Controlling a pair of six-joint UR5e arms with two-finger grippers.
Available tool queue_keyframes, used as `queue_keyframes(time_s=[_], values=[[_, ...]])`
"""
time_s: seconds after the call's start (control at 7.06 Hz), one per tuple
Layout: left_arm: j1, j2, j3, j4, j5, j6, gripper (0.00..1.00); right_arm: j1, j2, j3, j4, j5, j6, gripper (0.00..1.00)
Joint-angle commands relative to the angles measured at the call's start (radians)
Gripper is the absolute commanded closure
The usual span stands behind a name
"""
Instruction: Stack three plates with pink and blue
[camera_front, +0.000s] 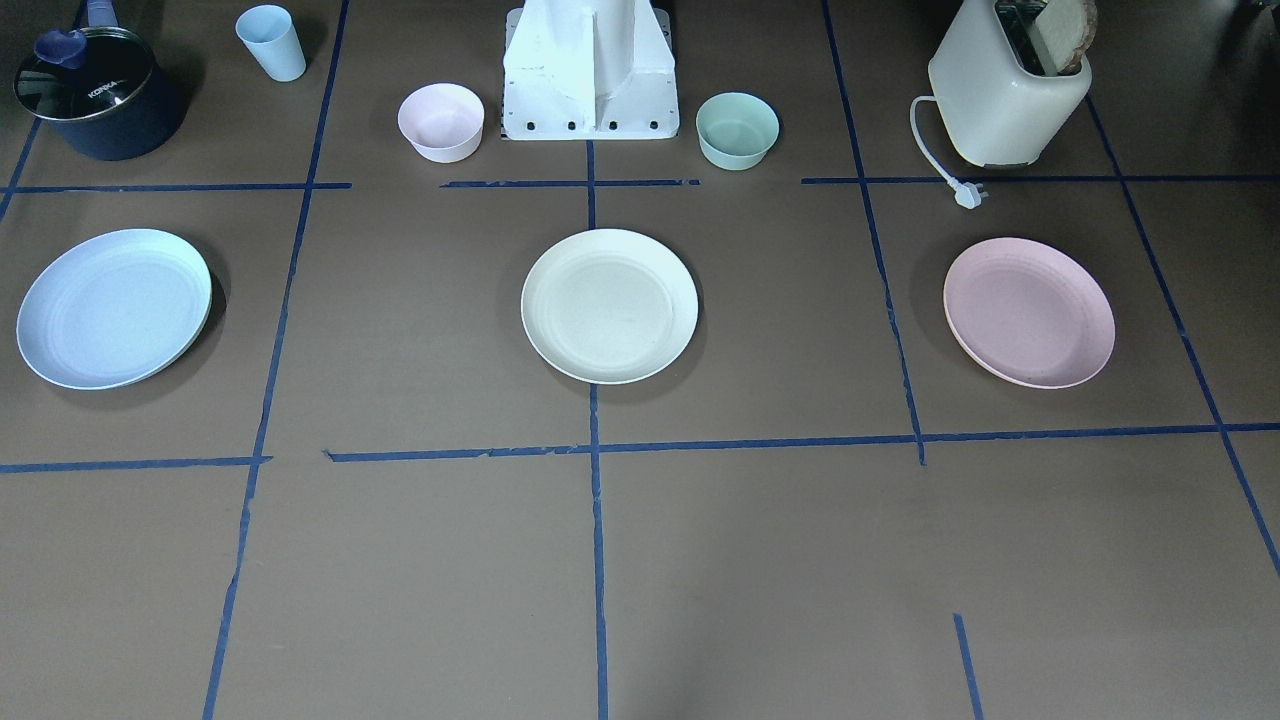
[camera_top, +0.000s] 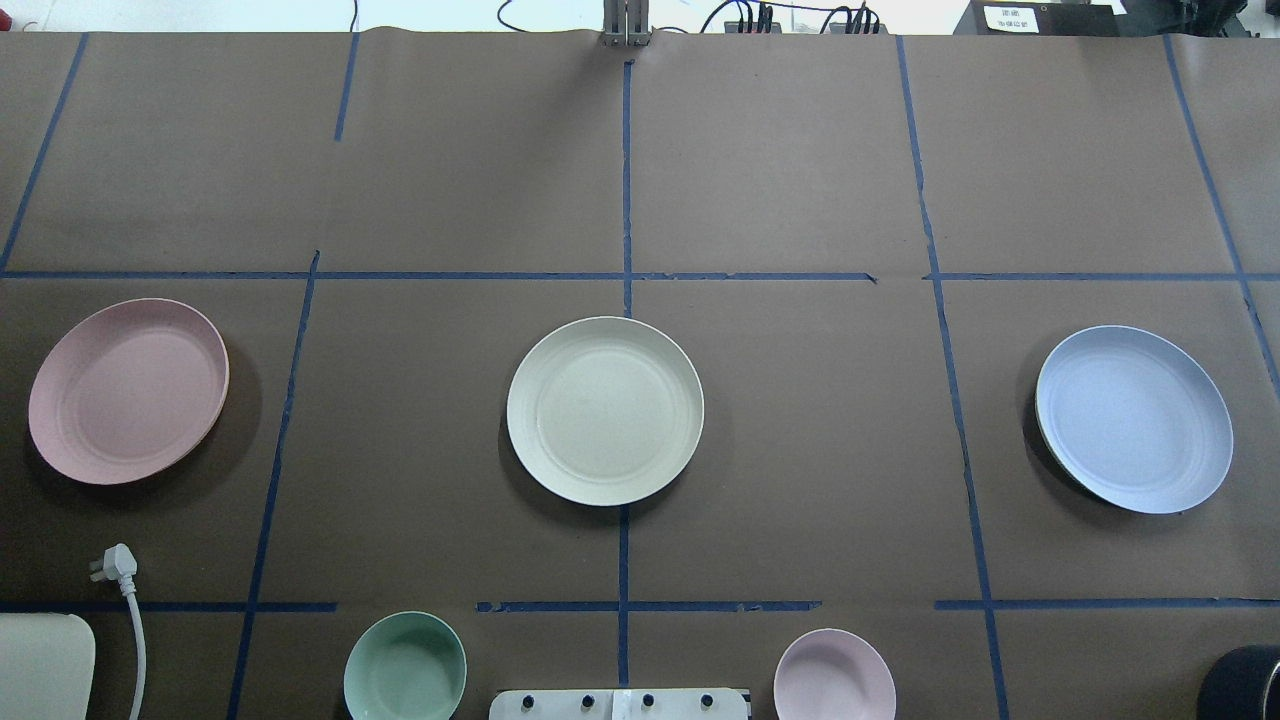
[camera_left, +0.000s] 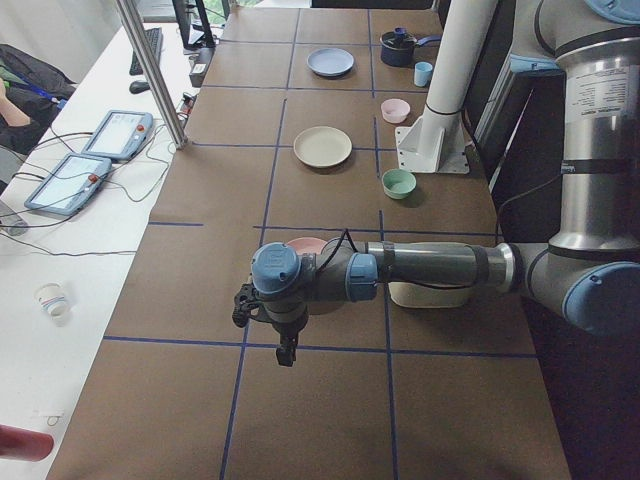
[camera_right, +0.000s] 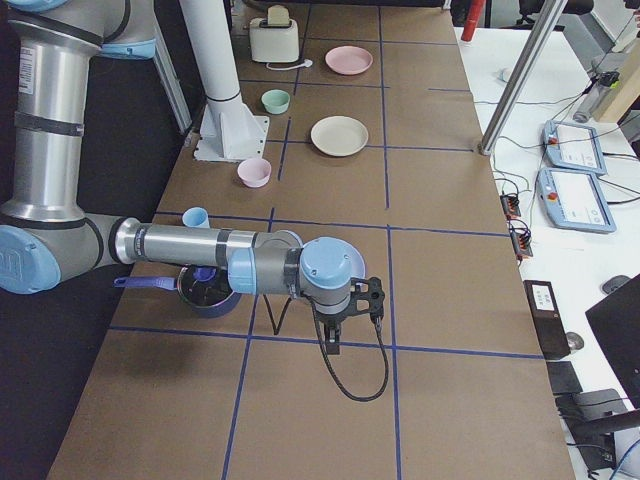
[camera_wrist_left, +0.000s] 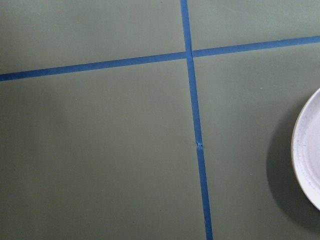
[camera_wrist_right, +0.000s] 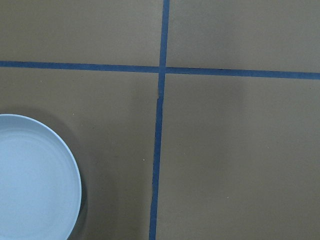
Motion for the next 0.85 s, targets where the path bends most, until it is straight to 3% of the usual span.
queue_keyframes(time_s=[0.0, 0.42, 0.71], values=[[0.000, 0.000, -0.003, 0.000, -0.001, -0.002, 0.00, -0.002, 0.003, -0.001, 0.000, 0.002, 0.003, 0.00], [0.012, -0.001, -0.012, -0.011, -0.036, -0.052, 0.00, 0.000, 0.004, 0.001, 0.002, 0.005, 0.003, 0.00], [0.148, 0.024, -0.009, -0.221, -0.072, -0.333, 0.00, -0.002, 0.006, 0.004, 0.002, 0.005, 0.003, 0.00]])
